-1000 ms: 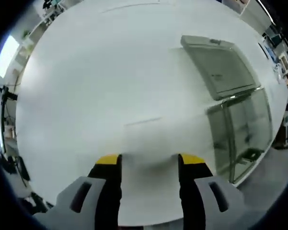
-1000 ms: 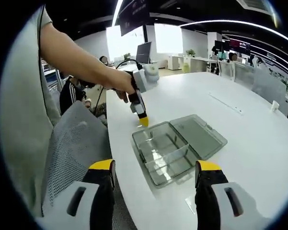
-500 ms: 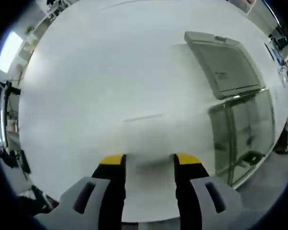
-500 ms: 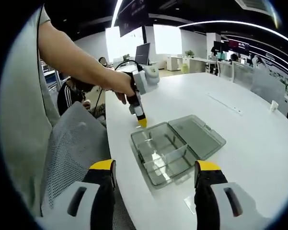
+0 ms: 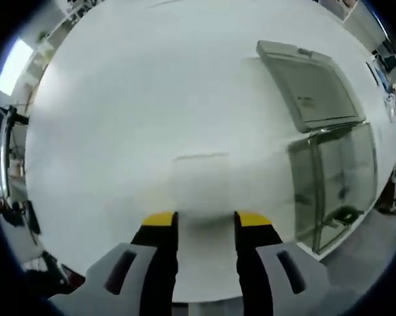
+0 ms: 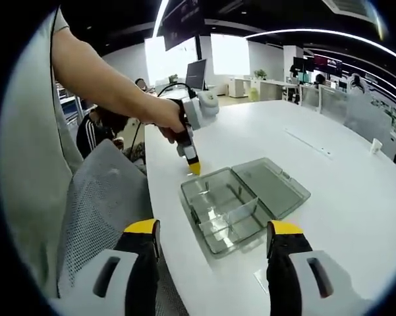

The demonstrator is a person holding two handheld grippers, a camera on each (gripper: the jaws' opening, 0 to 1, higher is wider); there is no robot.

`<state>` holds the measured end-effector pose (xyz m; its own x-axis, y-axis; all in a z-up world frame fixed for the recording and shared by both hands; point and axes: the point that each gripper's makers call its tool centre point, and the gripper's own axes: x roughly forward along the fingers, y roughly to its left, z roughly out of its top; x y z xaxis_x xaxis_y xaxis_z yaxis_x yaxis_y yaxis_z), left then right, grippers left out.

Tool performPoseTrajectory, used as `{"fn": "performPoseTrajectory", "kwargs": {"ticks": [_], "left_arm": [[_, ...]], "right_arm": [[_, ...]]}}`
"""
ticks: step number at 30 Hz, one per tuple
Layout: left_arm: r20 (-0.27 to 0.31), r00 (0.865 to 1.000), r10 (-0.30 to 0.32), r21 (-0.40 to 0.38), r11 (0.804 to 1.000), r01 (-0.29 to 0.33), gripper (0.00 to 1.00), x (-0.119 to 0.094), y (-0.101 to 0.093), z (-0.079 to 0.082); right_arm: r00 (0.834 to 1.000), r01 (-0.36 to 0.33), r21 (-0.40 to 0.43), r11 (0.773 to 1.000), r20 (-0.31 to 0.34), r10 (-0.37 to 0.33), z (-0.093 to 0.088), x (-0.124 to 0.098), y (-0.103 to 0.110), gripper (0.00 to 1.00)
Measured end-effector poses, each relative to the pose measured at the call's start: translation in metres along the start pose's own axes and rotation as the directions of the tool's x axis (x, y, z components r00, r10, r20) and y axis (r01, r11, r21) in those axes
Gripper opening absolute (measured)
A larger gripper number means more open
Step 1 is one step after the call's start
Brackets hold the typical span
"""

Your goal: Insert the divider into the dual guide fixture by aligning both edges with the guide slots and pushing it downward to the bottom, including one-sided entry, uneven engagement, binding, and posture correction.

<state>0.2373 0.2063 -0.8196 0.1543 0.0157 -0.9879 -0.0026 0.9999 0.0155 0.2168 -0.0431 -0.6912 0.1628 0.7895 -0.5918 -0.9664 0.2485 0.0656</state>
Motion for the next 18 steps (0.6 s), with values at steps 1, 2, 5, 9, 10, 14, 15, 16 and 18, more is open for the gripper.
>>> {"fn": "performPoseTrajectory", "kwargs": {"ticks": [1,2,5,9,10,14,15,16,18], "left_arm": [[0.002,1.000,-0.001,0.001,1.000,0.001,0.31,0.0002,0.0001,0.0001],[0.003,1.000,-0.001,0.002,1.000,0.001,0.31,0.0003,0.0001,0.0002],[0.003,1.000,0.001,0.005,1.000,-0.001,0.31,0.0006,0.0003,0.0004],[-0.008,1.000,-0.004,0.023,1.000,0.004,0.30,-0.0002,0.0001,-0.0006],[-0.009,1.000,-0.004,0.025,1.000,0.005,0.30,-0.0005,0.0000,-0.0009],[-0.013,1.000,-0.008,0.035,0.999,0.009,0.30,-0.0008,0.0003,-0.0010],[-0.011,1.000,-0.011,0.035,0.999,0.012,0.30,-0.0007,0.0007,-0.0009],[-0.009,1.000,-0.016,0.036,0.999,0.016,0.30,-0.0015,0.0006,-0.0013],[-0.005,1.000,-0.022,0.036,0.999,0.022,0.30,-0.0026,0.0005,-0.0020]], "right_arm": [[1.000,0.001,-0.002,1.000,-0.001,-0.001,0.0001,-0.0002,0.0001,0.63],[1.000,0.002,-0.002,1.000,-0.001,-0.002,0.0002,-0.0002,0.0002,0.63],[1.000,0.004,-0.003,1.000,-0.003,-0.004,0.0005,-0.0007,0.0010,0.63],[1.000,0.005,-0.004,1.000,-0.006,-0.005,-0.0002,-0.0018,0.0023,0.63],[1.000,0.005,-0.003,1.000,-0.007,-0.005,-0.0005,-0.0020,0.0024,0.63],[1.000,0.008,-0.004,1.000,-0.006,-0.008,0.0005,-0.0032,0.0025,0.63],[1.000,0.008,-0.005,1.000,-0.006,-0.008,0.0010,-0.0036,0.0027,0.63],[1.000,0.009,-0.007,1.000,-0.007,-0.009,0.0014,-0.0038,0.0027,0.63],[1.000,0.009,-0.009,1.000,-0.007,-0.010,0.0017,-0.0041,0.0028,0.63]]}}
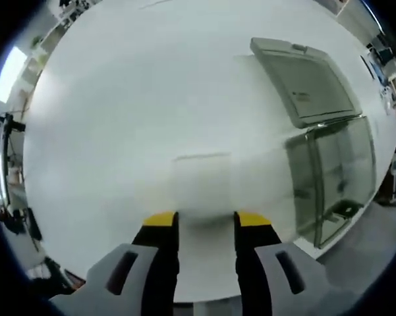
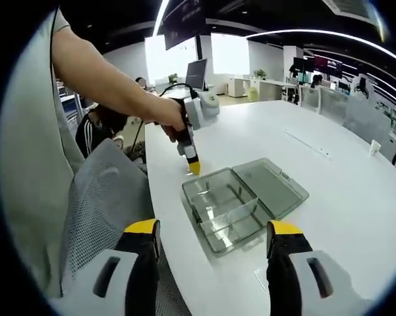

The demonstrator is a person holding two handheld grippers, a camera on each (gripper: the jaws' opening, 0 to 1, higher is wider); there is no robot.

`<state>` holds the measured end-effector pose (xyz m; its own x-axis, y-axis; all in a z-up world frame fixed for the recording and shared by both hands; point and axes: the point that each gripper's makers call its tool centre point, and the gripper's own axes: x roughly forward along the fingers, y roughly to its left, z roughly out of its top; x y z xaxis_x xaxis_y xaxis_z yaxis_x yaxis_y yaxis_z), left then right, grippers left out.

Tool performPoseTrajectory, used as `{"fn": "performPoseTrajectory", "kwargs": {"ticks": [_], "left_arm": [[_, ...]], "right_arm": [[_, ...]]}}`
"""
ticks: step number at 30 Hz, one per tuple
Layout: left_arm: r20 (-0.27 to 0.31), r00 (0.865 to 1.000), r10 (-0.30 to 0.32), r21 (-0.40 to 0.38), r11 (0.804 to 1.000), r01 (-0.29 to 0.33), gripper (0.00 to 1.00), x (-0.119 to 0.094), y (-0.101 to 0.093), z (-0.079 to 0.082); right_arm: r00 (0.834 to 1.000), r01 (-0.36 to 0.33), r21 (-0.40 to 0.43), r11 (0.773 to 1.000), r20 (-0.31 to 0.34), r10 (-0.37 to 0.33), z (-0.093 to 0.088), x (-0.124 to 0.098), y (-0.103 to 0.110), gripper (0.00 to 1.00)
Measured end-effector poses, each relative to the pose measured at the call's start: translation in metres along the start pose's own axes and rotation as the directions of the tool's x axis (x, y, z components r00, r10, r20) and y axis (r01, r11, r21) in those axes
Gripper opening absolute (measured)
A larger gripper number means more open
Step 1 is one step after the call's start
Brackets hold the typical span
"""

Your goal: Insert the divider into the dual guide fixture by aligning both edges with the guide slots and pushing it downward to the bottom, including one-sided entry, uneven engagement, binding, and posture correction.

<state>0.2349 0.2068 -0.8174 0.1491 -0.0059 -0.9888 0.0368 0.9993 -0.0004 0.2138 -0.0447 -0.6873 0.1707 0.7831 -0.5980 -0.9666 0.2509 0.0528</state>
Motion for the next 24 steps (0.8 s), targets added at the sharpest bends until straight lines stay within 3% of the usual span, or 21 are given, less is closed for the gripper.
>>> {"fn": "performPoseTrajectory", "kwargs": {"ticks": [24], "left_arm": [[0.029,0.999,-0.041,-0.022,0.999,0.041,0.28,-0.005,0.005,-0.015]], "right_arm": [[1.000,-0.001,-0.007,1.000,0.001,0.001,0.002,-0.004,0.004,0.63]]}}
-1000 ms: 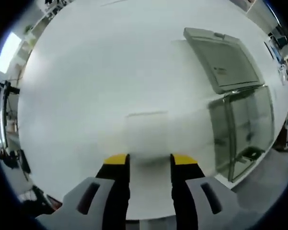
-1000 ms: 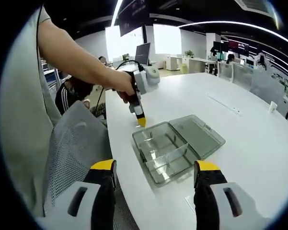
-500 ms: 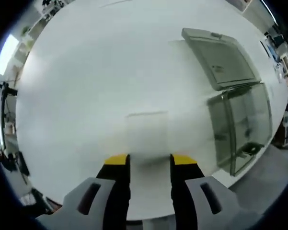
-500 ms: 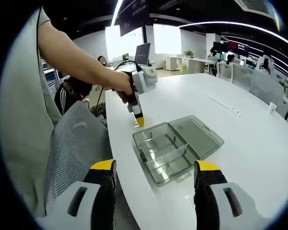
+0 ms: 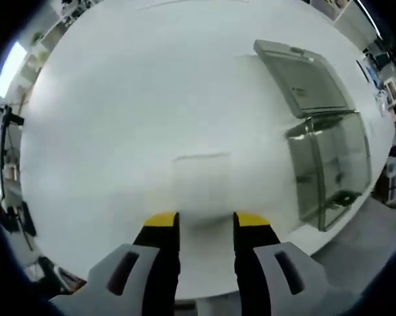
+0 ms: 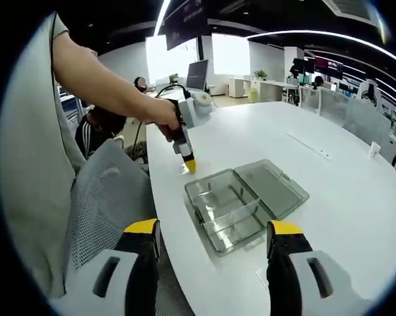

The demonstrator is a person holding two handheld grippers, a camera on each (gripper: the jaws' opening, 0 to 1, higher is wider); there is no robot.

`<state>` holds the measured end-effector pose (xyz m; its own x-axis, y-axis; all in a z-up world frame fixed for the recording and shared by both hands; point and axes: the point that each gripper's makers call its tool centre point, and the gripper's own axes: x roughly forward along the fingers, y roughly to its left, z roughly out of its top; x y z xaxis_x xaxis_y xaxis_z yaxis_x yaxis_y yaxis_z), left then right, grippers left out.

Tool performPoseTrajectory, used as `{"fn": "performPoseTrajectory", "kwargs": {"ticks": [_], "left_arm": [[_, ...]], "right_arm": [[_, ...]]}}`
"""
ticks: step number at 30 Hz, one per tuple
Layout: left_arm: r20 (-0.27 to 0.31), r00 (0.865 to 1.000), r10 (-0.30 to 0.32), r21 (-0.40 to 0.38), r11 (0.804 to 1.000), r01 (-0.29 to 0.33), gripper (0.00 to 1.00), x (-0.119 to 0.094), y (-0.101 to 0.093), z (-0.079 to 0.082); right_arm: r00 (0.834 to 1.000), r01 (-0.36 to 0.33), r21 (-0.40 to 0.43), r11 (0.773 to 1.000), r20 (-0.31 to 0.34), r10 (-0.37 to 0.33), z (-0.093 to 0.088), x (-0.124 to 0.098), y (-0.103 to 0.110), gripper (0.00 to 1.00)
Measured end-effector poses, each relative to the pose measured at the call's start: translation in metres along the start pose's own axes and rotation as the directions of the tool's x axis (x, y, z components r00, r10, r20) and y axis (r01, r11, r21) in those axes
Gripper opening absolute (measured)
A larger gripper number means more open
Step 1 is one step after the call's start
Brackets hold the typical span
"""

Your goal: Insert the divider into the dual guide fixture by aligning both edges with the guide slots and pushing it downward to the bottom, including one-sided entry, uneven engagement, binding, and posture correction.

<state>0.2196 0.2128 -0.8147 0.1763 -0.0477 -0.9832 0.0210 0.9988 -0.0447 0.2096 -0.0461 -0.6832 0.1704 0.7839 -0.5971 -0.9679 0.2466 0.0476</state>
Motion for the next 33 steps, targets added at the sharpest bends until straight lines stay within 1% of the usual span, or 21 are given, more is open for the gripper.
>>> {"fn": "performPoseTrajectory", "kwargs": {"ticks": [3,10,16,22,26,33], "left_arm": [[0.006,1.000,-0.007,-0.003,1.000,0.007,0.28,0.000,-0.002,0.000],[0.036,0.998,-0.047,-0.030,0.998,0.048,0.28,-0.004,-0.009,0.000],[0.054,0.996,-0.075,-0.047,0.996,0.077,0.28,-0.004,-0.013,-0.006],[0.053,0.995,-0.085,-0.050,0.995,0.088,0.27,0.001,-0.016,-0.014],[0.058,0.994,-0.090,-0.058,0.994,0.094,0.27,0.000,-0.017,-0.012],[0.071,0.993,-0.098,-0.056,0.993,0.102,0.27,0.000,-0.017,-0.005]], "right_arm": [[1.000,0.002,0.001,1.000,0.002,-0.002,0.001,-0.001,0.000,0.63],[1.000,0.001,0.002,1.000,-0.003,0.000,0.000,-0.002,0.001,0.63],[1.000,0.001,0.005,1.000,-0.002,-0.001,-0.001,-0.002,0.001,0.63],[1.000,0.003,0.010,1.000,-0.004,-0.003,-0.002,-0.003,0.001,0.63],[1.000,0.004,0.008,1.000,-0.005,-0.004,-0.002,-0.004,0.002,0.63],[1.000,0.005,0.008,1.000,-0.005,-0.005,-0.002,-0.004,0.003,0.63]]}}
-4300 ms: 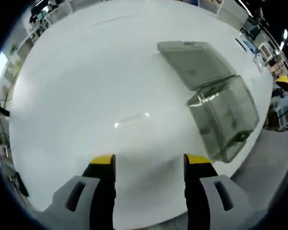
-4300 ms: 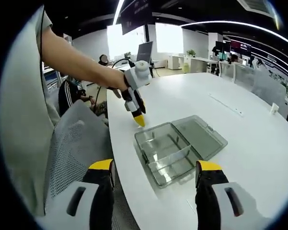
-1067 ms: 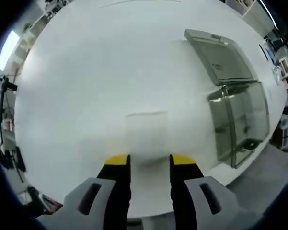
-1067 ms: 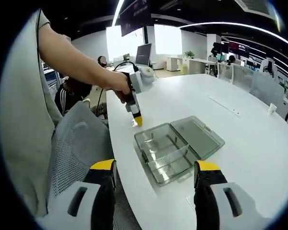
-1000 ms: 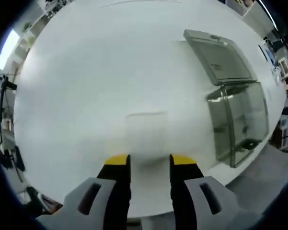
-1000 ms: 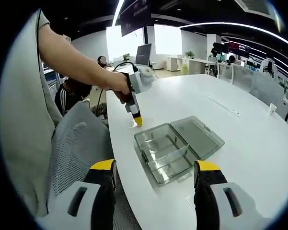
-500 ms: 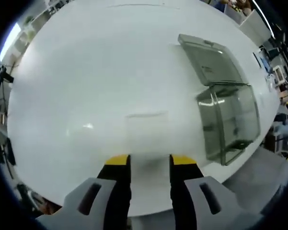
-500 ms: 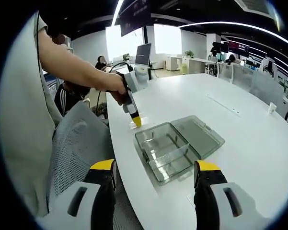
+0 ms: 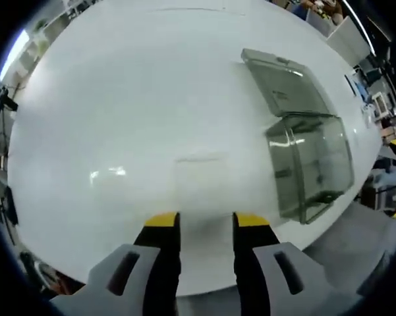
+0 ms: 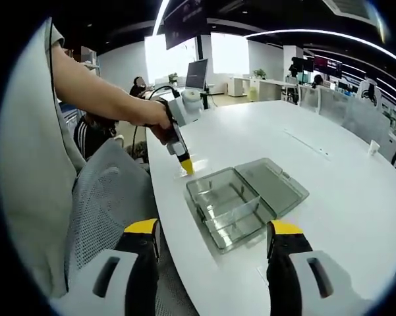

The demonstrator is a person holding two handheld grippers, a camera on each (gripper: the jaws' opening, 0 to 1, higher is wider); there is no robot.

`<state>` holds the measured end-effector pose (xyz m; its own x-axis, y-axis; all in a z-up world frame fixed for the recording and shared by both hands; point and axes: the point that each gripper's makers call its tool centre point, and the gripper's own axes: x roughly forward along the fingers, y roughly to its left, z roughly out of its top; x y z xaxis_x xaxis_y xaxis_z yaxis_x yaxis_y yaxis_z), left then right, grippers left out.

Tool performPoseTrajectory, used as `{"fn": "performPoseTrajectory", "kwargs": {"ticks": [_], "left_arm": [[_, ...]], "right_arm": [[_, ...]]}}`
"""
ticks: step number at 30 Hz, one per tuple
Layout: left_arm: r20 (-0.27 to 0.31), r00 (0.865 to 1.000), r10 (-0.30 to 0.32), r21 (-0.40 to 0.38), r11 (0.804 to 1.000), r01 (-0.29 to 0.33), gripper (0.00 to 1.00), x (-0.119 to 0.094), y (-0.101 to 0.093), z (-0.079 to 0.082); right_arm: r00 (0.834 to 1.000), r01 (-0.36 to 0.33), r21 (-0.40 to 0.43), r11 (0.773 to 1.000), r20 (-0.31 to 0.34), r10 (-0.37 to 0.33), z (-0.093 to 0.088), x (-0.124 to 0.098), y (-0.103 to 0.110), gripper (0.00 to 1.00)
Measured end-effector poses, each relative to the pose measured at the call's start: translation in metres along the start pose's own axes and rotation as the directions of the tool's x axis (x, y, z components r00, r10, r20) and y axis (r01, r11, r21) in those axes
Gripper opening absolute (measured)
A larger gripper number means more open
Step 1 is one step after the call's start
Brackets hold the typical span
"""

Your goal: Insert the divider into the dual guide fixture by aligning both edges with the guide slots and pushing it downward to the bottom, including one-sided entry, uneven engagement, binding, and posture correction.

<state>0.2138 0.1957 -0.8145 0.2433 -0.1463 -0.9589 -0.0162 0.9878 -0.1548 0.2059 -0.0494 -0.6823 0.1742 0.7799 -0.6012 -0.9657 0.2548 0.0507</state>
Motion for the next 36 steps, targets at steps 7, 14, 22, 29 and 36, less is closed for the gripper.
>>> {"fn": "performPoseTrajectory", "kwargs": {"ticks": [7,14,22,29,36], "left_arm": [[0.021,1.000,-0.021,-0.017,1.000,0.022,0.27,-0.006,-0.002,0.005],[0.059,0.996,-0.059,-0.047,0.997,0.062,0.27,-0.014,-0.006,0.007],[0.120,0.987,-0.108,-0.058,0.992,0.116,0.27,-0.027,-0.017,0.014],[0.178,0.971,-0.158,-0.051,0.984,0.169,0.27,-0.044,-0.030,0.021],[0.236,0.948,-0.212,-0.030,0.974,0.226,0.27,-0.061,-0.043,0.032]], "right_arm": [[1.000,0.001,-0.002,1.000,0.004,-0.001,0.002,0.000,-0.001,0.63],[1.000,0.002,0.003,1.000,0.008,-0.002,0.001,-0.001,-0.002,0.63],[1.000,-0.002,0.019,1.000,0.020,0.001,0.003,-0.001,-0.003,0.63],[1.000,-0.005,0.027,1.000,0.026,0.005,0.005,-0.001,-0.003,0.63],[0.999,-0.011,0.031,0.999,0.036,0.010,0.008,-0.001,-0.001,0.63]]}}
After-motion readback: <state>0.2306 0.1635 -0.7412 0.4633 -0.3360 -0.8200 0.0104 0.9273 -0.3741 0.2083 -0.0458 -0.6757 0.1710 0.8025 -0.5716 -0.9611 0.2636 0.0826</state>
